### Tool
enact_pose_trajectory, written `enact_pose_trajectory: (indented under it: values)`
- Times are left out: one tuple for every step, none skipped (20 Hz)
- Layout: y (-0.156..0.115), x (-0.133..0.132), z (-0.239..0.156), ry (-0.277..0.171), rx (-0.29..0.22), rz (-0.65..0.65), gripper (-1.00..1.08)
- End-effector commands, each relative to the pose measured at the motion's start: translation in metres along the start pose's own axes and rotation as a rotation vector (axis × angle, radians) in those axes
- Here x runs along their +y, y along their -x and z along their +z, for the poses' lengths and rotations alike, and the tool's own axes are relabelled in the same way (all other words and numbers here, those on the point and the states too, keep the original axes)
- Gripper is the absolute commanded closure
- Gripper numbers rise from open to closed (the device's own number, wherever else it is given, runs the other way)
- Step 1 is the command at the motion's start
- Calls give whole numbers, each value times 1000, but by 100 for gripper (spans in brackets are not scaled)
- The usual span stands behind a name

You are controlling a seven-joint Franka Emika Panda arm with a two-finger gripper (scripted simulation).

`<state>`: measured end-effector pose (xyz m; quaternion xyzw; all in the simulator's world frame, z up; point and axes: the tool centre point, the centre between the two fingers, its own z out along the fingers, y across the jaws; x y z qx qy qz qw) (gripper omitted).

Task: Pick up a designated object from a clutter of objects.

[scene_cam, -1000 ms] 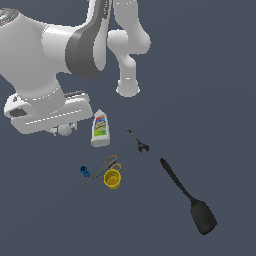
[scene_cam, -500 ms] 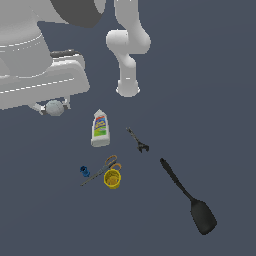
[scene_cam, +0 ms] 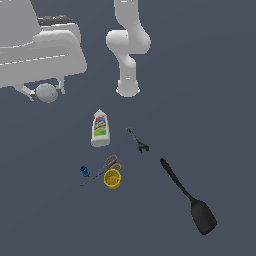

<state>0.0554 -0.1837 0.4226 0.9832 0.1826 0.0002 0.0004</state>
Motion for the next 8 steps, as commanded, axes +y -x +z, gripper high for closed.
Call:
enact_pose_trajectory:
  values:
    - [-1,0,-6,0,-1,0,108]
    - [-1,0,-7,0,-1,0,108]
    - [-2,0,-8,-1,0,0,108]
    - [-2,0,-9,-1,0,0,108]
    - [-2,0,-9,-1,0,0,108]
    - [-2,0,-8,-1,0,0,108]
    - [-2,0,-7,-1,0,0,108]
    - [-2,0,-7,-1,0,0,108]
